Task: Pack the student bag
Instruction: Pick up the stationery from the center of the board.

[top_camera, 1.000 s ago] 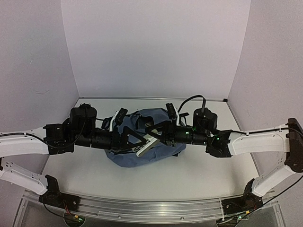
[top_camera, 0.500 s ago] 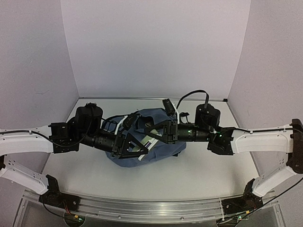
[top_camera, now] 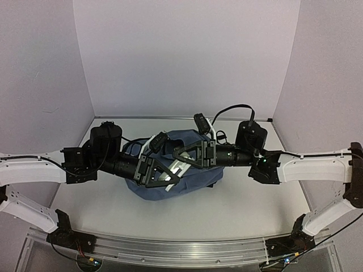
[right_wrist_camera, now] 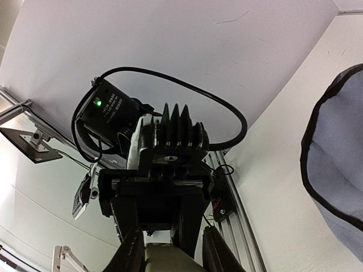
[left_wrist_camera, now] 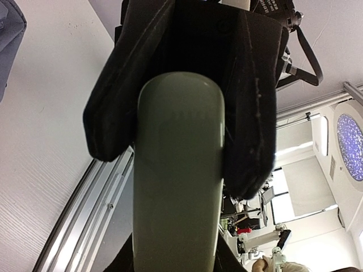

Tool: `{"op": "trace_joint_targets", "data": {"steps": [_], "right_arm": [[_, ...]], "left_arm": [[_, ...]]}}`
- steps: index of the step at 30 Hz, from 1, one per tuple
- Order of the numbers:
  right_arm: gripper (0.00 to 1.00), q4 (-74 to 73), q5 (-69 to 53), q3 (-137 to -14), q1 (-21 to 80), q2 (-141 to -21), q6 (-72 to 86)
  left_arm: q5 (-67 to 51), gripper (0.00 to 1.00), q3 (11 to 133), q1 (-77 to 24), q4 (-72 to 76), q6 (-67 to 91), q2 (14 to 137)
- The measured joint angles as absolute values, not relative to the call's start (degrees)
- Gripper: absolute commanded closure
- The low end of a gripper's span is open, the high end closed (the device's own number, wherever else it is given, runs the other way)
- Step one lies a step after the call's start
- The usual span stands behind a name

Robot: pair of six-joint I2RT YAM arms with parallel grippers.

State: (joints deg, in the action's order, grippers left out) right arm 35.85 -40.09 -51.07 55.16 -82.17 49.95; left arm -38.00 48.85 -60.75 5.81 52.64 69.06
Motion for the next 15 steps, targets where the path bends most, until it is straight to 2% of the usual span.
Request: {"op": "trace_joint_targets", "data": {"steps": [2,3,5,6,10,15], "right_arm": [[0.52,35.7,-39.9,-51.1,55.2,-82.2,50.0],[0.43,35.7,-39.7,-51.0,55.1,-82.2,50.0],[0.28,35.6,-38.6,-51.0,54.6,-82.2,50.1],[0.25,35.6,-38.3,-50.9,54.2,-82.2,50.3],[0.18,34.8,-36.6,-50.3,50.2,-81.7,50.0],[0.30,21.7,-27.6,-53.9,47.3,-80.9,43.7]], "left_arm": [[-37.7,0.99,48.6,-60.7,6.0,52.6,69.0],[-37.5,1.00,48.6,-60.7,6.0,52.6,69.0],[-35.8,1.00,48.4,-60.8,5.1,52.8,68.7],[-34.6,1.00,48.2,-60.7,4.2,52.9,68.4],[-30.5,1.00,46.7,-58.3,-1.0,54.1,66.0],[-28.4,1.00,45.6,-51.0,-8.0,55.9,63.2]]}}
